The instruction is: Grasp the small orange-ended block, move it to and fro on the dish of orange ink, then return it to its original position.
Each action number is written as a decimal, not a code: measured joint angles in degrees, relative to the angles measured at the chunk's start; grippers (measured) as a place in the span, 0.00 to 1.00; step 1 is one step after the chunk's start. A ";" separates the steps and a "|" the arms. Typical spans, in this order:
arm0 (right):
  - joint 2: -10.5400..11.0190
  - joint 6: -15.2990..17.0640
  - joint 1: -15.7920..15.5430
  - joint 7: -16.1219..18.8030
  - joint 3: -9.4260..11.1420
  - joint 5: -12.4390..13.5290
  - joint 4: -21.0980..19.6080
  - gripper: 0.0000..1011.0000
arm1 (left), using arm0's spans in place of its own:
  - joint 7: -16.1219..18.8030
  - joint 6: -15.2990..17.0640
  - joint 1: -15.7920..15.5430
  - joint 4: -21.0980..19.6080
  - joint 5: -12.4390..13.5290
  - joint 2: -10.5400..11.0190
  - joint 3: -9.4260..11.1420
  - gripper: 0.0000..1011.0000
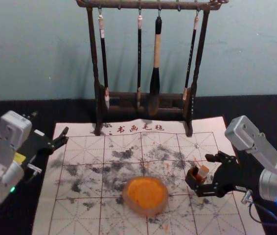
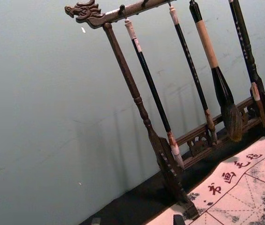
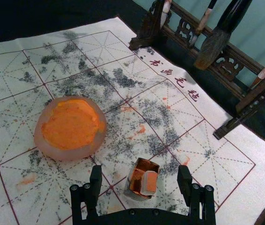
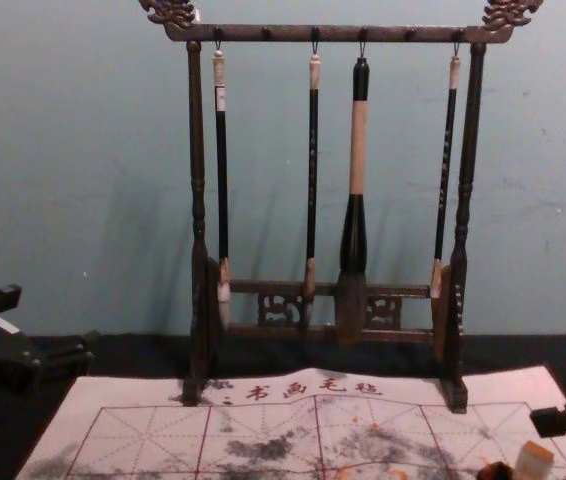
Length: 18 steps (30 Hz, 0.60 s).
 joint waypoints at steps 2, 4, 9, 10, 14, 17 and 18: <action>0.00 0.00 0.00 0.00 0.00 0.00 0.00 0.99 | 0.00 0.00 0.00 0.00 0.00 0.00 0.00 0.99; 0.00 0.00 0.00 0.00 0.00 0.00 0.00 0.99 | 0.00 0.00 0.00 0.00 0.00 0.00 0.00 0.99; -1.20 -1.72 -1.29 -2.91 2.31 0.53 -0.69 0.99 | 0.00 0.00 0.00 0.00 0.00 0.00 0.00 0.99; -1.58 -2.12 -1.61 -3.61 2.93 0.79 -0.83 0.99 | 0.00 0.00 0.00 0.00 0.00 0.00 0.00 0.99; -4.47 -4.73 -3.65 -8.58 7.02 2.31 -1.51 0.99 | 0.00 0.00 0.00 0.00 0.00 0.00 0.00 0.99; -7.18 -7.21 -5.39 -13.71 9.82 2.28 -1.78 0.99 | 0.00 0.00 0.00 0.00 0.00 0.00 0.00 0.99; -8.69 -8.81 -6.44 -17.00 10.88 1.18 -1.79 0.99 | 0.00 0.00 0.00 0.00 0.00 0.00 0.00 0.99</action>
